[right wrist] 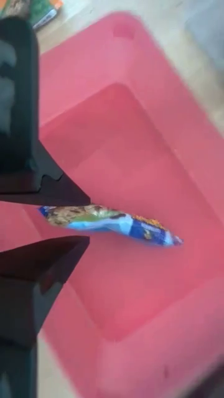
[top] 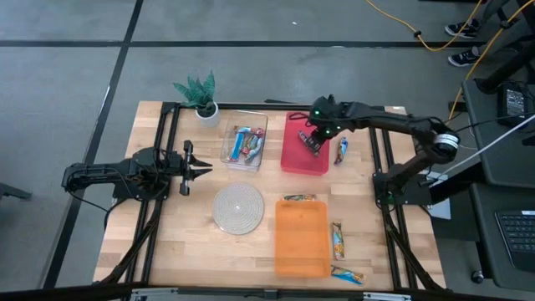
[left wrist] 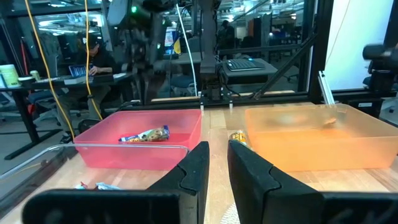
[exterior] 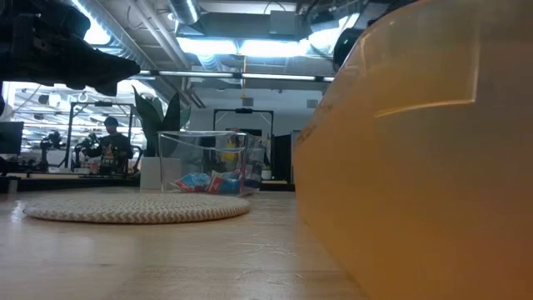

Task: Pick and place Granola Bars by type
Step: Put the blue granola bar into the red bin

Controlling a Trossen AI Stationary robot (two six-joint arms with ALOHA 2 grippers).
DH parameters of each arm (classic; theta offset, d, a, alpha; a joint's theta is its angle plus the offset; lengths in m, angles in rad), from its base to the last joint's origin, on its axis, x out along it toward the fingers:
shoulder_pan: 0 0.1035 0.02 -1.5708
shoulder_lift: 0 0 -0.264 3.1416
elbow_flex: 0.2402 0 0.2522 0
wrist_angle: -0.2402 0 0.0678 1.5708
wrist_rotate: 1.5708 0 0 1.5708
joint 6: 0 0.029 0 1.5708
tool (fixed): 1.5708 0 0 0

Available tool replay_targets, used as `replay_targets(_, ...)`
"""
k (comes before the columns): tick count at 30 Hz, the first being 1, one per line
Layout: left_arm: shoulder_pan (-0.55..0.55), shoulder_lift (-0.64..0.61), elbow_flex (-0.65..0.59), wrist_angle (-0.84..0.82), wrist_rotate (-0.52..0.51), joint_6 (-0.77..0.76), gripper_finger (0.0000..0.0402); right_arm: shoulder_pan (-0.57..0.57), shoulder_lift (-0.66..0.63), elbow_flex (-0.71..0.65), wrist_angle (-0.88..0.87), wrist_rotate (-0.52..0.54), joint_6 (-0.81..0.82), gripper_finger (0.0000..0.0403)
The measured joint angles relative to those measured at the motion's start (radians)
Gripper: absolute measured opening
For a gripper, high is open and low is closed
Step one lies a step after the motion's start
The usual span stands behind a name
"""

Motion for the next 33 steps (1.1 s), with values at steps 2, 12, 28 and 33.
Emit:
replay_targets(2, 0.0, 0.0, 0.0, 0.0, 0.0, 0.0, 0.0055, 0.0, -0.053, 0.0, -0.029, 0.03, 0.016, 0.0091)
replay_targets(12, 0.0, 0.0, 0.0, 0.0, -0.002, 0.0, 0.0055, 0.0, -0.341, 0.0, -0.187, 0.165, 0.098, 0.0091)
replay_targets(28, 0.0, 0.0, 0.0, 0.0, -0.002, 0.0, 0.0055, 0.0, -0.45, -0.122, -0.329, 0.262, 0.18, 0.0091)
replay_targets(33, 0.0, 0.0, 0.0, 0.0, -0.002, 0.0, 0.0055, 0.0, -0.45, -0.214, -0.289, 0.262, 0.251, 0.0091)
